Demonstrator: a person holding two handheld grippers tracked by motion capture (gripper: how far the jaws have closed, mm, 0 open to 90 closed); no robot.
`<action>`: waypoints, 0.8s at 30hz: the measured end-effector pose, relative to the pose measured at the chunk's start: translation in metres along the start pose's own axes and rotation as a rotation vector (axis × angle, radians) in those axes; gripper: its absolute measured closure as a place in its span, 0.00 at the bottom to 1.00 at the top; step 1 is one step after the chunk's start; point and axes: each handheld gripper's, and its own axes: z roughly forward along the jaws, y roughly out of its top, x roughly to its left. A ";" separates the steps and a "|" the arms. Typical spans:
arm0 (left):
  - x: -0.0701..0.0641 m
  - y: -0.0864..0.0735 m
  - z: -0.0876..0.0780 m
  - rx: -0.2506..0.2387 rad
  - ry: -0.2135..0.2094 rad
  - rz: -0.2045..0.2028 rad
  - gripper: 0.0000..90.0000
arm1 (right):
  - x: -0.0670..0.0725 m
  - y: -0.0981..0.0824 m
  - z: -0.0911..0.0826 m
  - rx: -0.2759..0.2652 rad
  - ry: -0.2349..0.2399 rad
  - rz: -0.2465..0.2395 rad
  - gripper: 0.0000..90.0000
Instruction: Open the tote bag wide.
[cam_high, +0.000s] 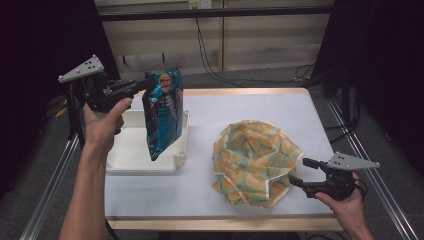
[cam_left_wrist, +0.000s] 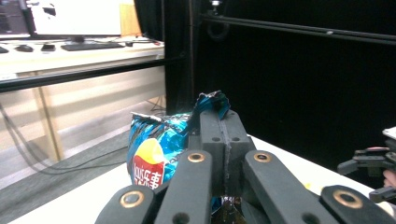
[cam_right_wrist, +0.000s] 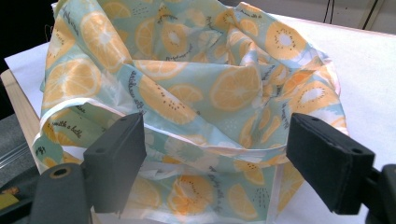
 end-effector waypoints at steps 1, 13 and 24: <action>0.002 0.000 -0.001 0.002 0.006 -0.004 1.00 | 0.000 0.000 0.000 -0.001 0.000 0.000 0.22; 0.028 -0.008 -0.015 0.050 0.115 -0.041 1.00 | -0.002 0.001 -0.001 -0.004 -0.007 0.004 0.22; 0.042 -0.012 -0.014 0.090 0.193 -0.072 1.00 | -0.003 0.000 -0.001 -0.006 -0.010 -0.002 0.22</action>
